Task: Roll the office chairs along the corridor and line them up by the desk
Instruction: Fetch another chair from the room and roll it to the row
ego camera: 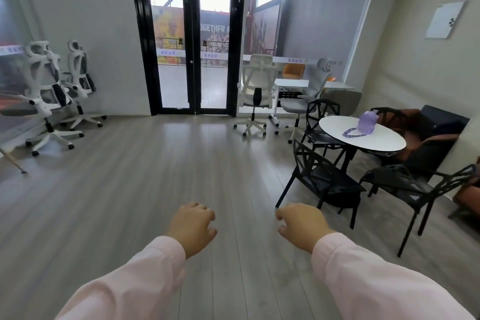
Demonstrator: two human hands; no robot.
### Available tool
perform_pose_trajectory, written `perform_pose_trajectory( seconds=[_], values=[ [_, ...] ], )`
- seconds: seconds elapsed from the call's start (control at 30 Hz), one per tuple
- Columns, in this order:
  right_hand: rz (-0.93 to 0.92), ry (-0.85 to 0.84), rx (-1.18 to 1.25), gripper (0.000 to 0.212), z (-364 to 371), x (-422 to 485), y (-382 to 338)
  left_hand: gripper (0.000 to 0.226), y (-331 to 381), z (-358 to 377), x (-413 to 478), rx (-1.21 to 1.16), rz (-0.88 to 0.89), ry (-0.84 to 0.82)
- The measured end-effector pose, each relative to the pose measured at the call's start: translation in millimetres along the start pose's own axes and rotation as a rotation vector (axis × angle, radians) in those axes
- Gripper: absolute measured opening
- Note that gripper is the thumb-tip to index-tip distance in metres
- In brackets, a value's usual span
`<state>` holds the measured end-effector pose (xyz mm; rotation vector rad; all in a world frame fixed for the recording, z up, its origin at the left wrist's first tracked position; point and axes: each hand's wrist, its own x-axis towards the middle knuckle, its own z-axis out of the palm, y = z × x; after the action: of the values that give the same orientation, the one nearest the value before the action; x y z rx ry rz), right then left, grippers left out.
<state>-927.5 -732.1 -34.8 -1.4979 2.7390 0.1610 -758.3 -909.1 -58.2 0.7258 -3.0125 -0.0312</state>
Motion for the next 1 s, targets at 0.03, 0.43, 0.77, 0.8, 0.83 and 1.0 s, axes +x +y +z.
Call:
perform_pose_trajectory(
  seconds=[0.03, 0.43, 0.77, 0.8, 0.83, 1.0],
  values=[
    [0.012, -0.002, 0.002, 0.030, -3.6, 27.8, 6.3, 0.040, -10.3, -0.2, 30.1, -0.006, 0.001, -0.005],
    [0.171, 0.021, 0.060, 0.030, -10.4, 292.6, 112.0, 0.039, -76.5, 4.6, 339.9, 0.006, 0.080, 0.000],
    [0.087, 0.092, 0.085, 0.032, -29.9, 549.6, 220.4, 0.038, -103.7, -8.0, 602.1, 0.013, 0.032, 0.080],
    [0.073, 0.108, 0.081, 0.032, -36.3, 576.4, 231.0, 0.038, -107.3, -13.3, 626.9, 0.012, 0.016, 0.085],
    [0.058, 0.126, 0.077, 0.033, -42.4, 602.9, 240.2, 0.037, -112.2, -17.3, 651.5, 0.008, -0.001, 0.093],
    [0.015, 0.166, 0.113, 0.037, -53.4, 727.2, 273.1, 0.037, -144.2, -19.9, 761.5, -0.006, -0.068, 0.091]
  ],
)
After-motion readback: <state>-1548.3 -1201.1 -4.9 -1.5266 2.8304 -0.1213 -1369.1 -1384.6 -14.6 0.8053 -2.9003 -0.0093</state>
